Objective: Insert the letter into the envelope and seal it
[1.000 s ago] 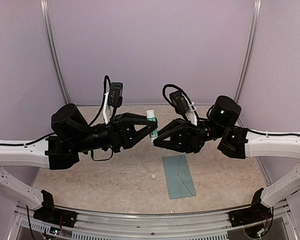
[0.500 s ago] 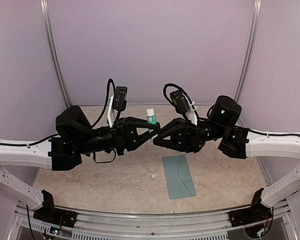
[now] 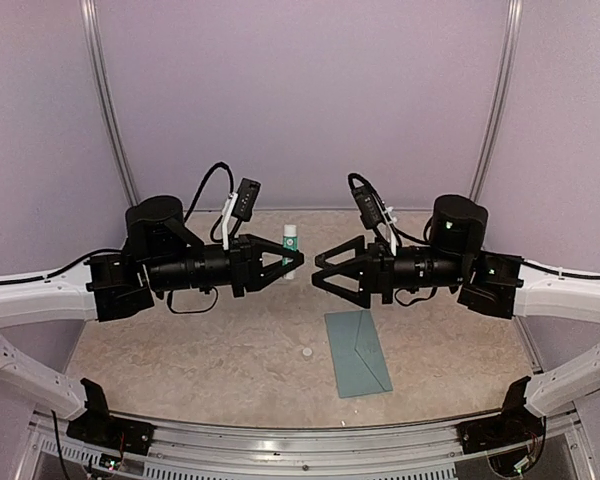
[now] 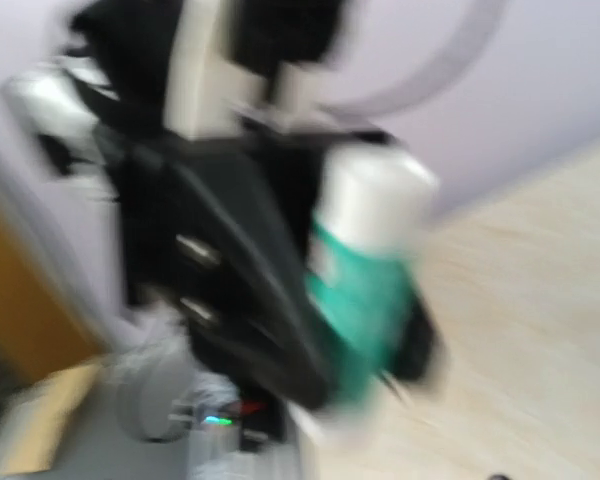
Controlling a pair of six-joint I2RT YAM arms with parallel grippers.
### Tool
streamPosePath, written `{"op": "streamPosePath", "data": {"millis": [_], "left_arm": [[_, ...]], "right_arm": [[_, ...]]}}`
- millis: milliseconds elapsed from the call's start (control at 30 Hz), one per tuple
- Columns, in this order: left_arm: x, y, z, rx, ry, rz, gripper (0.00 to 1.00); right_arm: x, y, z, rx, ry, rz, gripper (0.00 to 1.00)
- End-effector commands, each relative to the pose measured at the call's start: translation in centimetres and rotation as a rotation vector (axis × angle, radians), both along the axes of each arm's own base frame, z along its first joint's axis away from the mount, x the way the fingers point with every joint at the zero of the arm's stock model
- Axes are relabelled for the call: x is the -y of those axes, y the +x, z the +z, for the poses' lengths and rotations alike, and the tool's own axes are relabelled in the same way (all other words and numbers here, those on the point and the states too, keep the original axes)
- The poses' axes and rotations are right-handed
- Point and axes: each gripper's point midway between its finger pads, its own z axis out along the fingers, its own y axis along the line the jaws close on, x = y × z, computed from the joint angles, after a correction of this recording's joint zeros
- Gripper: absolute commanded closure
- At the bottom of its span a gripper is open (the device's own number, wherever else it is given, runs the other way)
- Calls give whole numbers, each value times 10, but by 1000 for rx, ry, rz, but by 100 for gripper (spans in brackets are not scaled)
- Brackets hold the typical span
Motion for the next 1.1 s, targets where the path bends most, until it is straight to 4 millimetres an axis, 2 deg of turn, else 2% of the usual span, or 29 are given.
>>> {"op": "streamPosePath", "data": {"millis": [0,100,200,367,633,867,1067], "left_arm": [[-26,23,-16,28,204,11,93],[-46,55,-34,39,312,57,93],[-61,77,-52,41,373,86,93],[-78,98,-74,39,440,155,92],[-87,102,-88,17,481,192,92],[-87,103,-88,15,484,196,91],[-86,102,-90,9,485,188,91]], "right_arm": [[16,53,-84,-72,-331,-339,24],[21,69,-134,-110,-548,-472,28],[21,74,-174,-130,-702,-533,29],[8,74,-215,-159,-804,-525,31],[-19,70,-259,-140,-942,-502,38],[-27,68,-281,-130,-1012,-491,46],[-31,65,-292,-130,-1043,-475,52]]}}
